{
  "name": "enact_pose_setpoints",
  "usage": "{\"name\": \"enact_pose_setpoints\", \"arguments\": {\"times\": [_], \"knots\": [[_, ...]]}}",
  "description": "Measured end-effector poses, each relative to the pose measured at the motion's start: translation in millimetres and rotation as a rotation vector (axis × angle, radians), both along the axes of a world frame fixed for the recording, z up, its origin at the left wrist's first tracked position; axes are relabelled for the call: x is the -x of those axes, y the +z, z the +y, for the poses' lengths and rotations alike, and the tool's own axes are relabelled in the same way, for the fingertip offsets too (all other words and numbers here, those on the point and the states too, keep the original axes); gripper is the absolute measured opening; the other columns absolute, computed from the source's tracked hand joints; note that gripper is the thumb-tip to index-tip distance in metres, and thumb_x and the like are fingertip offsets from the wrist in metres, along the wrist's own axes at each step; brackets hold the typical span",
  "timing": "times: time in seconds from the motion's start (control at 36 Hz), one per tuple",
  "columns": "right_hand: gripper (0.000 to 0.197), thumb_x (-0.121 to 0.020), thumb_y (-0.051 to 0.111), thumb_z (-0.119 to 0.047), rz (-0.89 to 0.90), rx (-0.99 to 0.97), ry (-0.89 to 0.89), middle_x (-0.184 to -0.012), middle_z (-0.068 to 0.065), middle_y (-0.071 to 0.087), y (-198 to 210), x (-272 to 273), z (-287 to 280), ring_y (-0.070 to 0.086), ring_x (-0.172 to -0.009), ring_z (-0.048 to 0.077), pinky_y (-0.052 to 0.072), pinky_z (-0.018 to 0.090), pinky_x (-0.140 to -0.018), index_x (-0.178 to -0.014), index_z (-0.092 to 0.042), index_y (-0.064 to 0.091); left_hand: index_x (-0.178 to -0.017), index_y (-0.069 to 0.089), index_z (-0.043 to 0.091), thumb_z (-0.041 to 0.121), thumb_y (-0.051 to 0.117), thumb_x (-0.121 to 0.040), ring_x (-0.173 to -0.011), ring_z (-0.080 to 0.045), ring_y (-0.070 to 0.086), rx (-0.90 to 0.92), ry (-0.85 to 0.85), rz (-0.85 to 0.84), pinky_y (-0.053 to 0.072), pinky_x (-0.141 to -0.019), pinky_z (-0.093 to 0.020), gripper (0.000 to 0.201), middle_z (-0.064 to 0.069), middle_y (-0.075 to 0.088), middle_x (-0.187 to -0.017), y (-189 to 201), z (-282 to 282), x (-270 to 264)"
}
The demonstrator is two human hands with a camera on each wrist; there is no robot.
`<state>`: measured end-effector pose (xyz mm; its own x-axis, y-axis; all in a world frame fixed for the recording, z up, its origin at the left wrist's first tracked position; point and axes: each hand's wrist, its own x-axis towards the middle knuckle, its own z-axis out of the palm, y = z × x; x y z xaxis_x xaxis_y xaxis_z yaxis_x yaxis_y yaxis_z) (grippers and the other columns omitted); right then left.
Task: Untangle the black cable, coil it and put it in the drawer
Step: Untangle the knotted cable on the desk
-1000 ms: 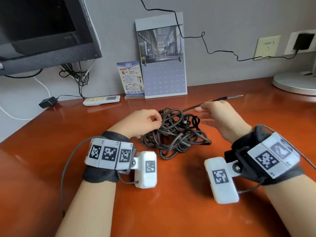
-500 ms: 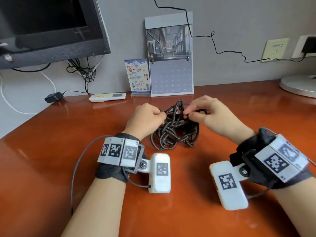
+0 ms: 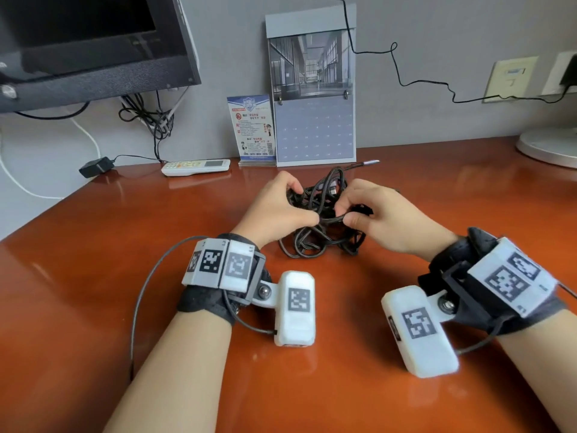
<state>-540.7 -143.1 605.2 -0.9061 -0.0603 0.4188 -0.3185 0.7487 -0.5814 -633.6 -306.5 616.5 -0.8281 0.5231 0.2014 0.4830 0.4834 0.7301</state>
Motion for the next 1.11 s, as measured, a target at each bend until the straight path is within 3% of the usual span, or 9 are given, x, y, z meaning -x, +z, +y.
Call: {"name": "enact_pose_setpoints", "arguments": {"times": [0.14, 0.22, 0.28, 0.36, 0.44, 0.58, 0.67, 0.83, 1.11], "knots": [[0.005, -0.070, 0.048, -0.018, -0.170, 0.194, 0.066, -0.076, -0.021, 0.050, 5, -8, -1, 0.046, -0.082, 0.006, 0.035, 0.017, -0.075, -0.068, -0.018, 0.053, -0.096, 0.052, 0.019, 0.015, 0.070, -0.073, -0.079, -0.013, 0.052, -0.070, 0.033, -0.071, 0.055, -0.064, -0.035, 0.030, 0.009, 0.050, -0.098, 1, -6, 3], [0.021, -0.080, 0.052, -0.028, -0.123, 0.114, 0.065, -0.071, -0.003, 0.051, 7, -10, -7, 0.044, -0.081, 0.010, 0.034, 0.020, -0.075, -0.069, -0.010, 0.053, -0.094, 0.050, 0.018, 0.015, 0.069, -0.073, -0.068, -0.013, 0.049, -0.082, 0.038, -0.086, 0.051, -0.053, -0.029, 0.029, 0.003, 0.052, -0.099, 0, -5, 2], [0.019, -0.090, 0.059, -0.029, -0.102, 0.140, 0.067, -0.071, 0.012, 0.055, 8, -9, -11, 0.046, -0.072, 0.013, 0.036, 0.019, -0.070, -0.072, -0.021, 0.063, -0.095, 0.049, 0.017, 0.015, 0.070, -0.072, -0.068, -0.014, 0.048, -0.089, 0.042, -0.097, 0.051, -0.055, -0.030, 0.031, 0.003, 0.050, -0.095, -1, -4, 2], [0.017, -0.089, 0.060, -0.030, -0.091, 0.027, 0.052, -0.077, 0.001, 0.069, 5, -5, -13, 0.054, -0.072, 0.014, 0.040, 0.018, -0.072, -0.076, -0.040, 0.066, -0.096, 0.049, 0.016, 0.014, 0.070, -0.073, -0.067, -0.012, 0.046, -0.101, 0.040, -0.110, 0.051, -0.056, -0.031, 0.031, 0.006, 0.047, -0.091, 0, -3, 0], [0.021, -0.091, 0.058, -0.023, -0.044, -0.027, 0.049, -0.072, -0.005, 0.068, 9, -9, -12, 0.059, -0.071, 0.010, 0.041, 0.012, -0.068, -0.075, -0.026, 0.070, -0.099, 0.051, 0.013, 0.013, 0.070, -0.074, -0.066, -0.009, 0.045, -0.128, 0.075, -0.114, 0.053, -0.059, -0.035, 0.032, 0.009, 0.045, -0.087, 0, -4, 0], [0.027, -0.074, 0.048, -0.030, -0.070, 0.068, 0.058, -0.064, 0.002, 0.060, 13, -16, -5, 0.057, -0.064, 0.017, 0.043, 0.032, -0.068, -0.056, -0.012, 0.059, -0.107, 0.052, 0.010, 0.015, 0.070, -0.075, -0.066, -0.007, 0.046, -0.145, 0.151, -0.147, 0.056, -0.067, -0.046, 0.037, 0.008, 0.046, -0.093, 0, -11, 4], [0.035, -0.078, 0.056, -0.040, -0.064, 0.079, 0.055, -0.059, 0.004, 0.055, 14, -14, -9, 0.046, -0.056, 0.016, 0.037, 0.028, -0.059, -0.058, -0.011, 0.055, -0.107, 0.053, 0.011, 0.015, 0.070, -0.075, -0.066, -0.005, 0.044, -0.158, 0.154, -0.155, 0.056, -0.067, -0.046, 0.037, 0.008, 0.047, -0.093, 0, -10, 5], [0.029, -0.090, 0.062, -0.023, -0.032, -0.087, 0.076, -0.066, -0.014, 0.070, 14, -14, -17, 0.065, -0.070, 0.007, 0.044, 0.023, -0.085, -0.068, -0.041, 0.068, -0.090, 0.048, 0.020, 0.025, 0.073, -0.064, -0.064, -0.016, 0.047, -0.179, 0.162, -0.165, 0.049, -0.061, -0.036, 0.036, 0.003, 0.049, -0.089, -2, -10, 7], [0.023, -0.087, 0.062, -0.030, -0.077, -0.074, 0.042, -0.044, -0.016, 0.050, 24, -22, -17, 0.042, -0.044, 0.004, 0.030, 0.012, -0.051, -0.066, -0.021, 0.062, -0.080, 0.045, 0.029, 0.040, 0.067, -0.047, -0.068, -0.020, 0.047, -0.157, 0.193, -0.169, 0.054, -0.074, -0.050, 0.042, 0.006, 0.049, -0.085, -1, -12, 6]]}}
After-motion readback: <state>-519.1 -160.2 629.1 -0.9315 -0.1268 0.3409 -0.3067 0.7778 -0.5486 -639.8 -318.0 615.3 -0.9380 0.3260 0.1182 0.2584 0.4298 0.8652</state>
